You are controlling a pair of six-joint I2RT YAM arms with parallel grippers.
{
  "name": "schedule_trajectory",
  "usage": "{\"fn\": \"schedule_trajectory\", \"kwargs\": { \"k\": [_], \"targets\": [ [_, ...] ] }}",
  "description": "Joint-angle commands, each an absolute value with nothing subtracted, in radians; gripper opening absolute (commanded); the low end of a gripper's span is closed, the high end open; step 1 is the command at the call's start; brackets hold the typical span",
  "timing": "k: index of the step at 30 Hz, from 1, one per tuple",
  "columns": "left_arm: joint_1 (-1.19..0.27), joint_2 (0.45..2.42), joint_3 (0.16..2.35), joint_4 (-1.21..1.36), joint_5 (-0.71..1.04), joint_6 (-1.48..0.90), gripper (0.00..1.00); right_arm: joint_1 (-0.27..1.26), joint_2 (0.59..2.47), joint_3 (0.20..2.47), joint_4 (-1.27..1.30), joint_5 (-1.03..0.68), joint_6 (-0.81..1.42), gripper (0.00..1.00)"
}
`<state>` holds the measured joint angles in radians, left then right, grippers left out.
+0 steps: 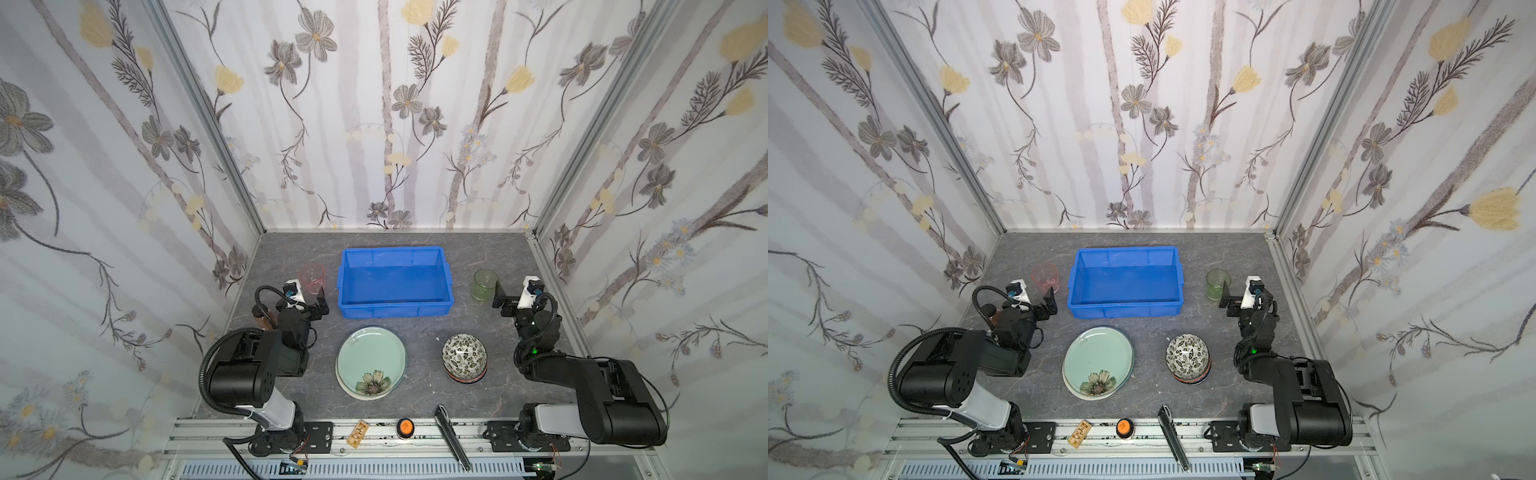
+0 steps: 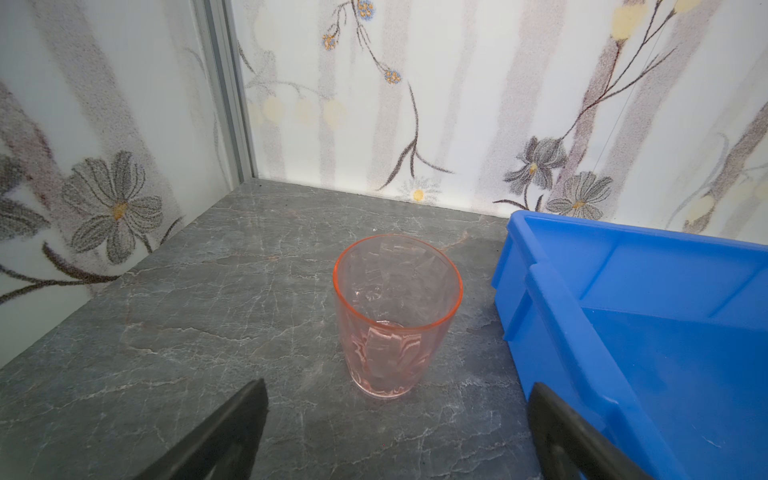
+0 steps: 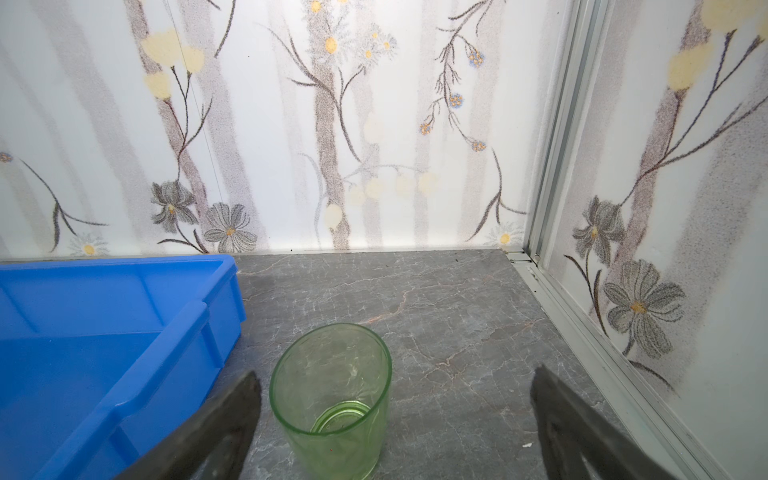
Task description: Place the mixed dishes into the plastic bin
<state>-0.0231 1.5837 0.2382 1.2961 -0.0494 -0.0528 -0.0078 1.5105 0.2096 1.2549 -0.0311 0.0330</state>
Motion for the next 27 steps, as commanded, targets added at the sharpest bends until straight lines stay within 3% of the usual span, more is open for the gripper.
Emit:
{"fn": "schedule_trajectory", "kwargs": {
  "k": [1, 4, 14, 18, 21, 27],
  "targets": [
    [-0.021, 1.574, 0.246, 1.322, -0.066, -0.056, 1.00, -0.007, 1.502, 0.212, 1.284, -0.040, 0.029, 1.00],
    [-0.020, 1.478, 0.251, 1.231, -0.126, -0.076, 1.00, -0.009, 1.447, 0.223, 1.216, -0.035, 0.036, 1.00],
    [-0.019, 1.058, 0.571, 0.380, -0.206, -0.329, 1.00, -0.012, 1.097, 0.406, 0.605, -0.063, 0.187, 1.00],
    [-0.019, 1.012, 0.683, 0.138, -0.129, -0.380, 1.00, -0.012, 1.053, 0.562, 0.282, 0.034, 0.306, 1.00],
    [-0.017, 0.997, 0.730, 0.042, -0.013, -0.391, 1.00, -0.013, 1.056, 0.681, 0.093, -0.003, 0.289, 1.00],
    [-0.017, 0.971, 0.771, -0.093, 0.072, -0.440, 1.00, -0.015, 0.991, 0.746, -0.014, -0.110, 0.364, 1.00]
  ]
}}
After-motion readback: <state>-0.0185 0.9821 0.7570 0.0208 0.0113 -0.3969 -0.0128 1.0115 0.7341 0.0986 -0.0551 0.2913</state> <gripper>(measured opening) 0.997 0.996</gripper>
